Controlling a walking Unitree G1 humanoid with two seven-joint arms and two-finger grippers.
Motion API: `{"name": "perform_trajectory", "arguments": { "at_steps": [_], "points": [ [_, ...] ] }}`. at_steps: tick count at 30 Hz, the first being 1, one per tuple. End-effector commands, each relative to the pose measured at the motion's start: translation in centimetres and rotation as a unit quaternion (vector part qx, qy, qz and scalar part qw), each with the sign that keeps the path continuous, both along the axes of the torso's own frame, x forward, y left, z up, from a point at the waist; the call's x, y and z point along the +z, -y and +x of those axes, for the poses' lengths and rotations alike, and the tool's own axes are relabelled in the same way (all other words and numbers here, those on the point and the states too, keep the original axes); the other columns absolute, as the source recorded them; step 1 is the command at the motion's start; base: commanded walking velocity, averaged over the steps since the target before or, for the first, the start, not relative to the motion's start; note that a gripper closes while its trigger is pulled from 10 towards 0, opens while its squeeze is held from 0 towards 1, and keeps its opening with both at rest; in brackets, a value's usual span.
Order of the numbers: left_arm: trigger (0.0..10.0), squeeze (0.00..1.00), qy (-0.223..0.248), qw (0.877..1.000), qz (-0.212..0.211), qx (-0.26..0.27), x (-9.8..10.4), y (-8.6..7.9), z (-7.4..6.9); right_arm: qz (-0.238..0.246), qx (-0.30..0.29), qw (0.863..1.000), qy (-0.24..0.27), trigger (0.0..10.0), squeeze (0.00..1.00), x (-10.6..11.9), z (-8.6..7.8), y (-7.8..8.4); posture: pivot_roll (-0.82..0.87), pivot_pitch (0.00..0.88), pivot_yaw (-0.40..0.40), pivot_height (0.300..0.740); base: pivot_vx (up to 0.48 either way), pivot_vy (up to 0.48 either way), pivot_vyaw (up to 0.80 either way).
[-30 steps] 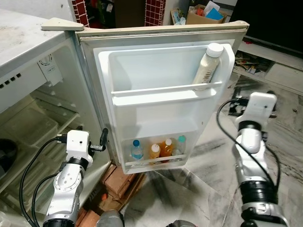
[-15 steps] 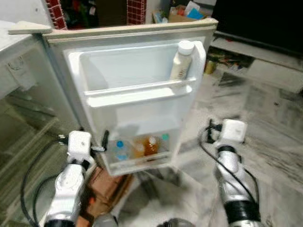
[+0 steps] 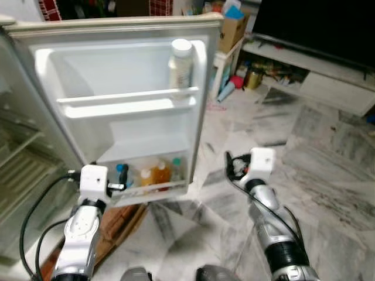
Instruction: Restocking fridge
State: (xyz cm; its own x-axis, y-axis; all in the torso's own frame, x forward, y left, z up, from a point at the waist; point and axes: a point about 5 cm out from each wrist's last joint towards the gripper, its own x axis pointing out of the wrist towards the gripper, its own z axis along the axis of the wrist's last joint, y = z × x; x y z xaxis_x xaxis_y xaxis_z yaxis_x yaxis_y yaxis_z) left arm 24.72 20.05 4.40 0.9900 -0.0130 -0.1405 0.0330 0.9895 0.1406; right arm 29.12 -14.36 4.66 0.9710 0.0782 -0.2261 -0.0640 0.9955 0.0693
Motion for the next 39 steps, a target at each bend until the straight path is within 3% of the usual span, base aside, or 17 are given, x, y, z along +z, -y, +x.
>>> {"name": "perform_trajectory", "arguments": {
  "at_steps": [1,22,39],
  "points": [
    [10.0,0.00,0.004,1.000,0.012,-0.007,0.2,0.4,0.2,-0.017,0.009,1.000,0.016,10.0,0.00,0.5,0.0,0.6,0.05,0.000,-0.041,0.740,0.000,-0.480,0.80],
    [10.0,0.00,-0.004,0.999,0.030,-0.026,-0.2,0.8,0.2,-0.011,0.073,0.995,0.069,10.0,0.00,2.1,0.6,-0.9,0.04,0.000,-0.032,0.740,0.000,-0.480,0.79],
    [10.0,0.00,-0.007,1.000,0.013,-0.019,-0.4,0.9,0.2,-0.024,0.098,0.991,0.090,10.0,0.00,2.7,0.9,-1.1,0.04,0.000,-0.033,0.740,0.000,-0.480,0.77]
  ]
}}
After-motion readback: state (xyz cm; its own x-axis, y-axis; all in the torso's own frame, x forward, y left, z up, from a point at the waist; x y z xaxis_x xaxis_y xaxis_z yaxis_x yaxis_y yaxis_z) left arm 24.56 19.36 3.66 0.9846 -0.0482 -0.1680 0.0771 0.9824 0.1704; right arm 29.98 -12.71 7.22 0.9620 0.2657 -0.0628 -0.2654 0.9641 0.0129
